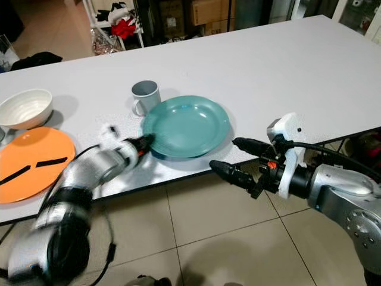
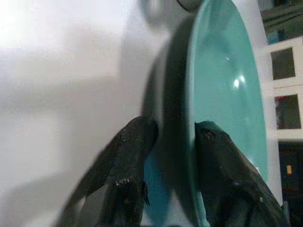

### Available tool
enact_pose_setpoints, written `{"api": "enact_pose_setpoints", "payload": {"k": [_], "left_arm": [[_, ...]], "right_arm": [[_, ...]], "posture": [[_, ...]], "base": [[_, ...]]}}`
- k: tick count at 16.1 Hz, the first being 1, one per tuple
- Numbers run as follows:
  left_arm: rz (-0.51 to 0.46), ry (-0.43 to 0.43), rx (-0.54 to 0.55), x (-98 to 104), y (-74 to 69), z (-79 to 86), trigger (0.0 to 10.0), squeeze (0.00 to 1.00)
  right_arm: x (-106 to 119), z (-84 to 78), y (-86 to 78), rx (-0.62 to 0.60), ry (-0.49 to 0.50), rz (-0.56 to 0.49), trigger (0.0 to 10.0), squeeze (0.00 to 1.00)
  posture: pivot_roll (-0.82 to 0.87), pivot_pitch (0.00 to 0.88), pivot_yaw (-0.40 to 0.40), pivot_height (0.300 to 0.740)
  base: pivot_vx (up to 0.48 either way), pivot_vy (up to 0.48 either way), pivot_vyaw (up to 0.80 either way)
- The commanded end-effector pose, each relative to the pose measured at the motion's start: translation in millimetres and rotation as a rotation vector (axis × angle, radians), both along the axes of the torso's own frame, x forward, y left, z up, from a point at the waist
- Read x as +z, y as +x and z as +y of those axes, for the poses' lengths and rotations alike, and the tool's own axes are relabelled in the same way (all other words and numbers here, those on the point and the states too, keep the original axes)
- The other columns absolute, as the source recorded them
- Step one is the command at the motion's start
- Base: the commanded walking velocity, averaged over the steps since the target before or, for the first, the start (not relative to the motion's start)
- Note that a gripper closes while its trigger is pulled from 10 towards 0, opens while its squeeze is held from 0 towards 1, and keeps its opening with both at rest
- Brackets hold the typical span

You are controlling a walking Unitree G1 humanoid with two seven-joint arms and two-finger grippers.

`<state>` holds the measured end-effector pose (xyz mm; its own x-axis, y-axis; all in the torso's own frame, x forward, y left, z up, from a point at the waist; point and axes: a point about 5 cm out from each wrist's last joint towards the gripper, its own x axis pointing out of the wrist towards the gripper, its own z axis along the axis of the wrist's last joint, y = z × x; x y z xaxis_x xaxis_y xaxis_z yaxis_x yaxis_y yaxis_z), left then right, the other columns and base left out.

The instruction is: Setting the table

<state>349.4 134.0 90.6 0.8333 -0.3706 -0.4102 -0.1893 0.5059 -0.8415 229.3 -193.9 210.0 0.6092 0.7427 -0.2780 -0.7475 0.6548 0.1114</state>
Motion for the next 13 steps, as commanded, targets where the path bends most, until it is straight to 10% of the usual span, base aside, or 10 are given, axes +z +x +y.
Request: {"api": "enact_pose_setpoints", "payload": {"k": [1,2,3,4,9,13], "left_arm": [[0.093,0.073,0.024,-16,-14.7,11.7,10.0,0.55],[0.086,0.090,0.032,-16,-21.7,15.8,10.0,0.26],[0.080,0.092,0.030,-16,-24.2,16.6,10.0,0.26],[0.039,0.080,0.059,-7,-39.5,22.6,10.0,0.00],[-0.057,0.045,0.016,11,-59.7,3.8,10.0,0.00],[-0.017,0.073,-0.020,6,-43.6,-18.9,10.0,0.00]], "right_arm": [[2,5.8,1.7,0.032,-0.005,-0.017,10.0,0.00],[1,6.5,3.1,0.034,-0.002,-0.018,10.0,0.00],[1,6.6,3.8,0.035,0.000,-0.018,10.0,0.00],[1,7.8,7.9,0.044,0.011,-0.021,10.0,0.00],[-3,12.0,15.6,0.065,0.025,-0.022,10.0,0.00],[-3,12.9,17.2,0.069,0.027,-0.028,10.0,0.00]], "posture": [[-0.14,0.000,0.123,0.740],[-0.13,0.000,0.116,0.740],[-0.13,0.000,0.116,0.740],[-0.12,0.000,0.107,0.740],[-0.08,0.000,0.073,0.740],[-0.10,0.000,0.085,0.740]], "base": [[0.000,0.000,0.00],[0.000,0.000,0.00],[0.000,0.000,0.00],[0.000,0.000,0.00],[0.000,0.000,0.00],[0.000,0.000,0.00]]}}
